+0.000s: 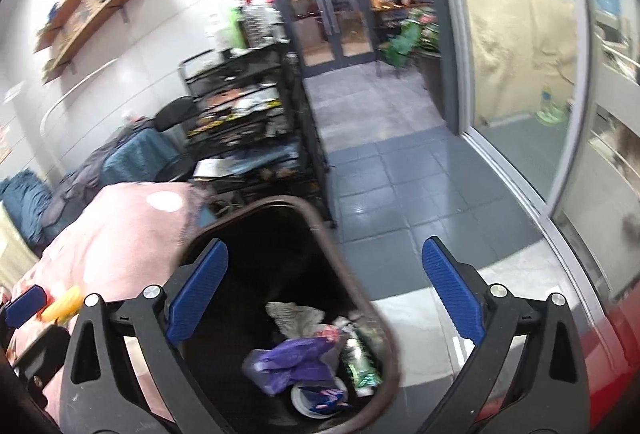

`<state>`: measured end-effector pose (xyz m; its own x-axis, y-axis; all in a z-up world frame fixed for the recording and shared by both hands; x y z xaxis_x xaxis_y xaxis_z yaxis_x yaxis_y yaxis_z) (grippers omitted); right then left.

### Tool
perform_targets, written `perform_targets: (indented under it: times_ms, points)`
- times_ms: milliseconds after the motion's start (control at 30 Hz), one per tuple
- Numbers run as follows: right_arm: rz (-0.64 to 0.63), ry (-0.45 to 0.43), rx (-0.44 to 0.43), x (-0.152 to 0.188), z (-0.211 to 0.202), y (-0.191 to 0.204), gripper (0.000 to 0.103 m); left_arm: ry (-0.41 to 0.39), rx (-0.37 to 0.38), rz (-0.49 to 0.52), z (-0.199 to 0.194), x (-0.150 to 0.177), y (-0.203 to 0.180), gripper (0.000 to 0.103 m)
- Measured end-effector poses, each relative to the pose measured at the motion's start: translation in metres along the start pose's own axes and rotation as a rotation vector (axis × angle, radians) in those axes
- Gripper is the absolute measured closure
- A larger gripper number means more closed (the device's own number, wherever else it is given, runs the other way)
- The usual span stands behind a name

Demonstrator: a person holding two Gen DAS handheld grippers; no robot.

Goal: Collect trash
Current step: 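Move both grippers back over the bed toward the yellow foam net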

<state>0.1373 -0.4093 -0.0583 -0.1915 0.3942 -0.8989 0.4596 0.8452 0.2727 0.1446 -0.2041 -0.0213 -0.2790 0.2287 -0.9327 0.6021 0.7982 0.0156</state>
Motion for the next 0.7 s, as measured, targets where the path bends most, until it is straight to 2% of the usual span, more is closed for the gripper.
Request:
perform_targets:
  times_ms: [100,200,300,467,700]
  points:
    - [-0.02,0.002,-0.07,0.003,-0.001,0.026,0.006,-0.02,-0.053,0.008,-0.019,0.005,0.018,0.005]
    - [-0.042,0.026,-0.169,0.009,0.0,0.061,0.006,-0.048,-0.143,0.02,-0.036,0.007,0.041,0.005]
    - [-0.064,0.05,-0.245,0.012,0.001,0.089,0.006,-0.063,-0.208,-0.013,-0.054,0.01,0.067,0.005]
    - [-0.108,0.092,-0.376,0.02,-0.002,0.142,0.006,-0.052,-0.314,-0.08,-0.076,0.016,0.114,0.005]
    - [-0.119,0.159,-0.496,0.032,-0.004,0.193,0.006,0.012,-0.425,-0.201,-0.105,0.043,0.182,0.005]
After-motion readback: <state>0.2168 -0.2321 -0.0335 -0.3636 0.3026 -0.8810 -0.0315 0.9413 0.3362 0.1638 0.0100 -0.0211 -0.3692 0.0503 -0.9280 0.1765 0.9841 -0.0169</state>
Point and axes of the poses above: each gripper's, at about its wrist camera, not at the fingertips, and z roughly the way its jaws point, y to its left, x to its underside, the point moved 2 cm from there along z, roughly the way its jaws point, and after that the axes turned 14 degrees about -y, right-handed, at the moved point
